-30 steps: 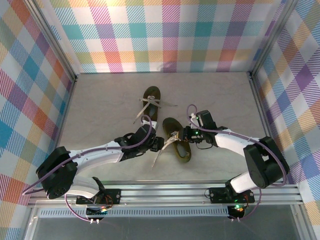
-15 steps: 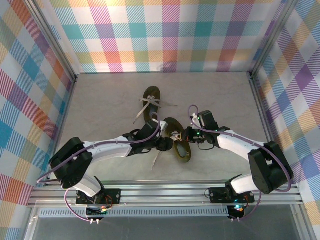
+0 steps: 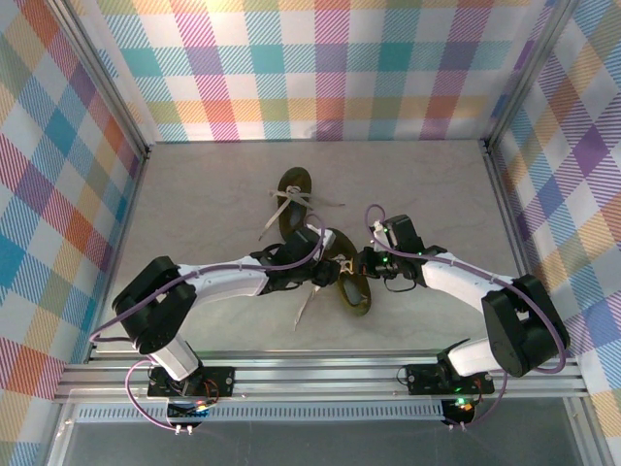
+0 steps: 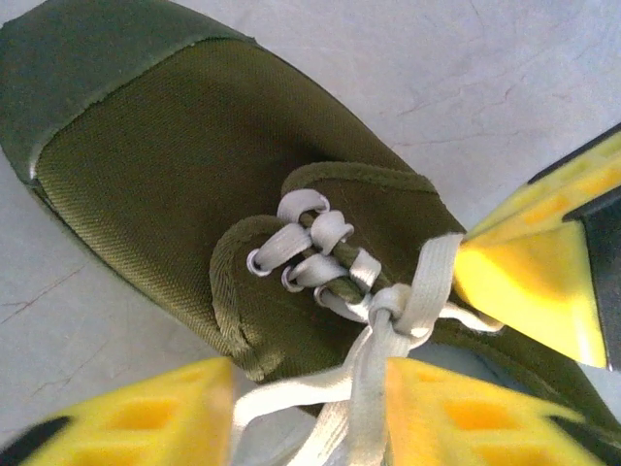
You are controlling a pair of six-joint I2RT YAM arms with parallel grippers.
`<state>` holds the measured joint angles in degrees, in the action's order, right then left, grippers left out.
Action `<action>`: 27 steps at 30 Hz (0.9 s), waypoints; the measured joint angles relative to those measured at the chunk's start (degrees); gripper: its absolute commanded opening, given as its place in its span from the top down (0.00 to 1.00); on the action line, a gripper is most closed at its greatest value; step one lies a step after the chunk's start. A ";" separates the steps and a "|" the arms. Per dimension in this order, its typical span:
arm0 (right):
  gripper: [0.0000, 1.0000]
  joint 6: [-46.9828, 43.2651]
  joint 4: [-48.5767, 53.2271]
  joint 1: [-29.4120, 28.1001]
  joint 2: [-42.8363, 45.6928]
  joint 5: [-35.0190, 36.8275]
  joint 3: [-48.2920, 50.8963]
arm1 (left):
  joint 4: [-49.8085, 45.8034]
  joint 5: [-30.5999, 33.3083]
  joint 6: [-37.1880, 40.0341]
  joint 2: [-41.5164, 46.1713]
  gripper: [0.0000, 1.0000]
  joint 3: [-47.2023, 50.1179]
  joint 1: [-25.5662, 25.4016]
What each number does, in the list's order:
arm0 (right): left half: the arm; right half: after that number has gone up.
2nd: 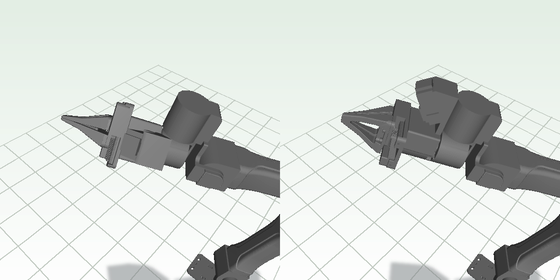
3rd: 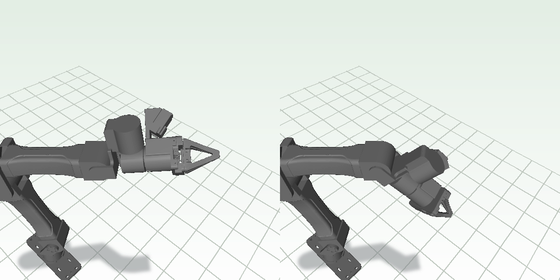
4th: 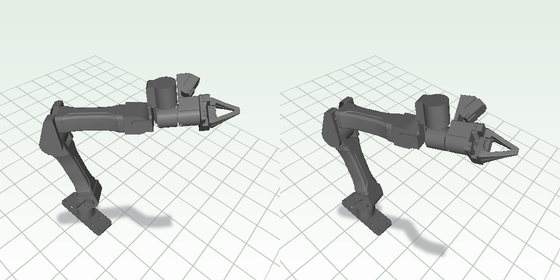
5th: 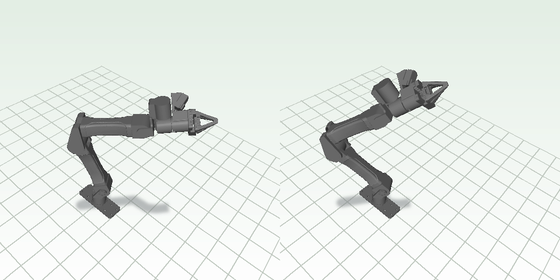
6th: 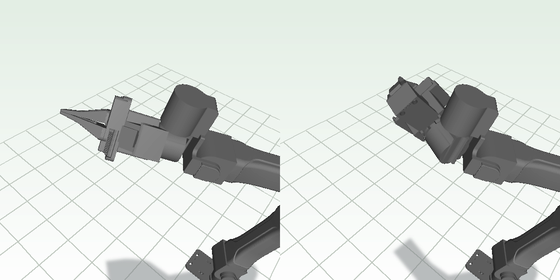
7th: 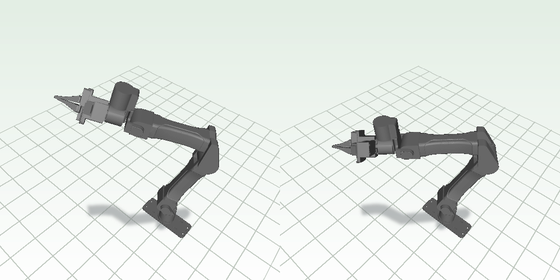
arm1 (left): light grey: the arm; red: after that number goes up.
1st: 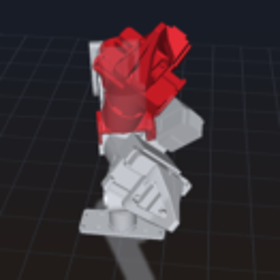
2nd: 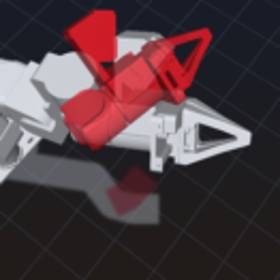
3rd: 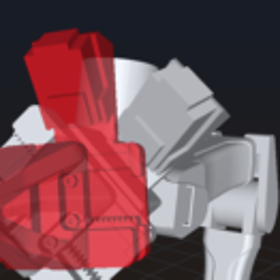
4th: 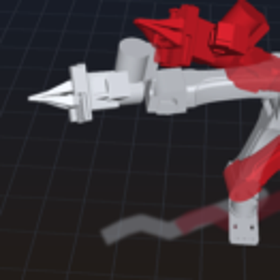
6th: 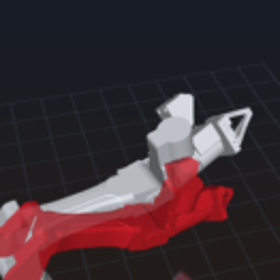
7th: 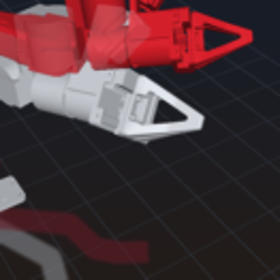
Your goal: Tie the shoes
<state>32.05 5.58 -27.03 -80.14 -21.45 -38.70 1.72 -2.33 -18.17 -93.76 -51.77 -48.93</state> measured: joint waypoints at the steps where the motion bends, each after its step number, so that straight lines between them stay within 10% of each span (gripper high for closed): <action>1: 1.00 -0.15 0.31 -0.02 0.00 0.22 -0.09 | -0.07 0.04 0.15 -0.17 0.82 -0.15 0.00; 3: 1.00 -0.85 1.42 -0.02 0.00 1.14 -0.50 | -0.13 0.48 0.31 -0.28 1.00 -0.37 0.00; 27: 1.00 -9.25 13.22 -1.68 1.88 15.28 -6.45 | -1.70 0.57 -0.70 2.60 1.00 0.48 3.67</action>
<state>22.81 18.81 -28.71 -78.26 -6.17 -45.15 0.01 -1.76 -18.87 -91.15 -51.29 -45.25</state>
